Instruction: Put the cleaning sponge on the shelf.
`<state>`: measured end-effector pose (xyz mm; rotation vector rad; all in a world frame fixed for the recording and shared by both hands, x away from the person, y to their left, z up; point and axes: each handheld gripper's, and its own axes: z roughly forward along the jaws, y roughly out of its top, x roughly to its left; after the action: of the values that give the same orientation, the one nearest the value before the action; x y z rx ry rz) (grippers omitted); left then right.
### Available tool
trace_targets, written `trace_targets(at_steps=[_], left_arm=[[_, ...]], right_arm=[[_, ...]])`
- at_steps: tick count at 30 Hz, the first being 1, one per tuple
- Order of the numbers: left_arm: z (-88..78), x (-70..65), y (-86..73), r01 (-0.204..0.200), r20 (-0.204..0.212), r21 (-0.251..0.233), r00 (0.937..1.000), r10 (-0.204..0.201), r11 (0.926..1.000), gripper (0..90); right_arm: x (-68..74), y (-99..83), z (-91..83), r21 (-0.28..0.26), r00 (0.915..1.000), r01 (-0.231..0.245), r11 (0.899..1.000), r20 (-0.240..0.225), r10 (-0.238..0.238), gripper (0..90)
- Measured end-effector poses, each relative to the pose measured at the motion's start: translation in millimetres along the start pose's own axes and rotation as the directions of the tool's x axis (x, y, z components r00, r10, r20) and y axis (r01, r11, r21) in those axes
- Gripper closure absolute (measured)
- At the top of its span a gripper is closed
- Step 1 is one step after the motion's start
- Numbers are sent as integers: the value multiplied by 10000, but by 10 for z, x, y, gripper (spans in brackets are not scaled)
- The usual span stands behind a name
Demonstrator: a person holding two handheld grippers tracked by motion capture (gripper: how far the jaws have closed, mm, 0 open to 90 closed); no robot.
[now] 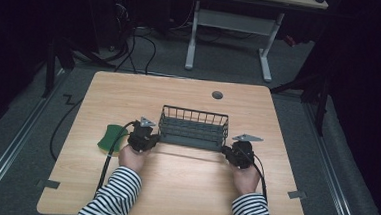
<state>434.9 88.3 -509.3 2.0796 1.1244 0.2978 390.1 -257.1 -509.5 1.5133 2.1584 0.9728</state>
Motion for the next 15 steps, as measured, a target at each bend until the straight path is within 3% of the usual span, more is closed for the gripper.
trace_targets(at_steps=[10,15], left_arm=[[-189,-62,-205,41,40,14,10000,-41,10000,858],[-234,-73,-243,-21,-72,61,10000,21,10000,858]], right_arm=[[179,-187,-136,-81,9993,339,9994,-161,-340,860],[223,-232,-160,-136,9991,266,9996,-314,-270,858]])
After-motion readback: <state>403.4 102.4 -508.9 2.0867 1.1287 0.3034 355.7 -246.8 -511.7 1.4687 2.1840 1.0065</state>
